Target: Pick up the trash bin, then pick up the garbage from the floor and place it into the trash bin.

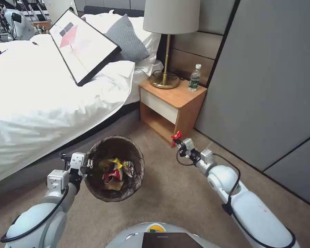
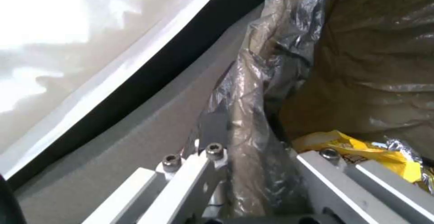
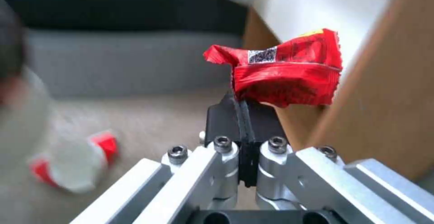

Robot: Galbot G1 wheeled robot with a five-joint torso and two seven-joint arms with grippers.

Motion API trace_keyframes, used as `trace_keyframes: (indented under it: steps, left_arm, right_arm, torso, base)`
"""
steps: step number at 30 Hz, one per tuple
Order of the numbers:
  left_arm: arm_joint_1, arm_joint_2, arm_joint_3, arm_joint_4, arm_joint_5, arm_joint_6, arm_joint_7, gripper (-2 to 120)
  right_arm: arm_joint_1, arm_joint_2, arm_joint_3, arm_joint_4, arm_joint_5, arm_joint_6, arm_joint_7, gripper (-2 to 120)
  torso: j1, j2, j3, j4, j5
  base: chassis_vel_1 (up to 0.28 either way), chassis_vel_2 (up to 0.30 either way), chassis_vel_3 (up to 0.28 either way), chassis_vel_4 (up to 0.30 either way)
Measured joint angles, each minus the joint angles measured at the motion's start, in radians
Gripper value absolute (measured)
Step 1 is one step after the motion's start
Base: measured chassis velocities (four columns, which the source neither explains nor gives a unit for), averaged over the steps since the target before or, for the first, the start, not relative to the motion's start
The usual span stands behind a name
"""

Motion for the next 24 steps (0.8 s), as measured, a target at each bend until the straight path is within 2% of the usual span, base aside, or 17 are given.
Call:
trace_keyframes:
  steps: [6, 15, 18, 24]
  left_arm:
    - [-0.003, 0.01, 0.007, 0.0, -0.012, 0.007, -0.003, 3]
    - [-0.009, 0.02, 0.017, 0.0, -0.017, 0.01, -0.004, 3]
    - [-0.01, 0.024, 0.017, 0.0, -0.017, 0.011, -0.005, 3]
    - [-0.02, 0.028, 0.021, 0.0, -0.018, 0.011, -0.005, 3]
  right_arm:
    - [0.056, -0.048, -0.019, 0.169, 0.142, -0.087, -0.011, 0]
    - [0.133, -0.093, -0.075, 0.292, 0.234, -0.166, -0.047, 0]
    - [0.164, -0.106, -0.109, 0.311, 0.257, -0.181, -0.055, 0]
    - [0.265, -0.118, -0.266, 0.328, 0.322, -0.214, -0.03, 0]
  torso:
    - [0.0, 0.0, 0.0, 0.0002, -0.0002]
    - [0.0, 0.0, 0.0, 0.0, -0.0002]
    - [0.0, 0.0, 0.0, 0.0001, -0.0003]
    - [0.0, 0.0, 0.0, 0.0003, -0.0003]
  base:
    - [0.0, 0.0, 0.0, 0.0]
    - [0.0, 0.0, 0.0, 0.0]
    - [0.0, 0.0, 0.0, 0.0]
    - [0.0, 0.0, 0.0, 0.0]
